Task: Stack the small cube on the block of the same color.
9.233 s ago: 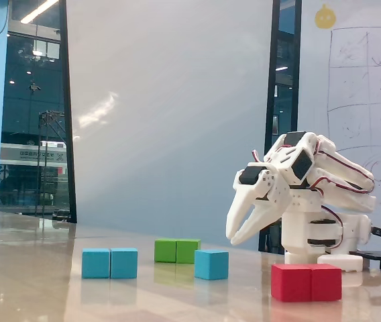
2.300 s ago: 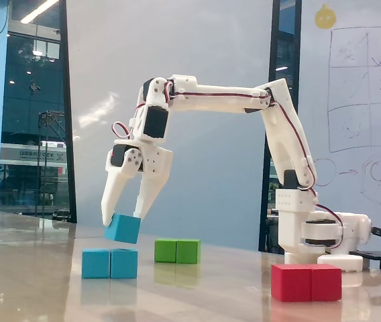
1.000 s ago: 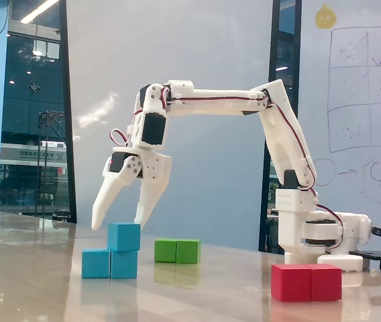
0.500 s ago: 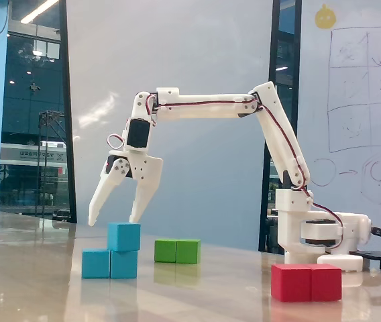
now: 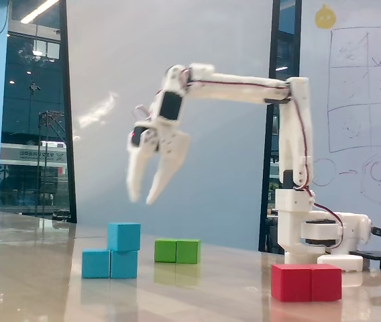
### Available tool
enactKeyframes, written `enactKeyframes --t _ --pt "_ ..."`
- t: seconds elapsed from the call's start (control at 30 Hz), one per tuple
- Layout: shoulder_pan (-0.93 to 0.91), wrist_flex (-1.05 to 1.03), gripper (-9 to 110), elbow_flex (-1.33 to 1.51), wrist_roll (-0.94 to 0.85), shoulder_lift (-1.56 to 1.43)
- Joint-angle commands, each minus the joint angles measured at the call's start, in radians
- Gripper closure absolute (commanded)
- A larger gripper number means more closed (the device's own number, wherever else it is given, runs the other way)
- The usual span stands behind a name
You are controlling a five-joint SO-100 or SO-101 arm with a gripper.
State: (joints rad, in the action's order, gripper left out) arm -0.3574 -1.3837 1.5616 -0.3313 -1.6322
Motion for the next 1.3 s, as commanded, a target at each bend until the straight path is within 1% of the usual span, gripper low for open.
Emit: enactKeyframes --t 0.0,0.1,0.27,0.43,0.5,0.6,0.7,0.83,1.03,1.2,1.27 --pt "0.098 0.011 101 0.089 0.012 -0.268" --pt "0.143 0.003 98 0.183 0.009 -0.373" --pt "0.195 0.009 97 0.370 0.005 -0.558" --pt "0.322 0.046 97 0.584 0.020 -0.719" --pt "0.365 0.101 97 0.663 0.063 -0.792" --pt "0.407 0.215 97 0.781 0.178 -0.913" --pt "0.417 0.296 97 0.917 0.307 -1.020" --pt "0.422 0.334 97 1.104 0.407 -1.150" --pt "0.413 0.334 97 1.347 0.411 -1.437" --pt "0.413 0.325 97 1.488 0.411 -1.658" --pt "0.413 0.290 97 1.517 0.411 -1.736"
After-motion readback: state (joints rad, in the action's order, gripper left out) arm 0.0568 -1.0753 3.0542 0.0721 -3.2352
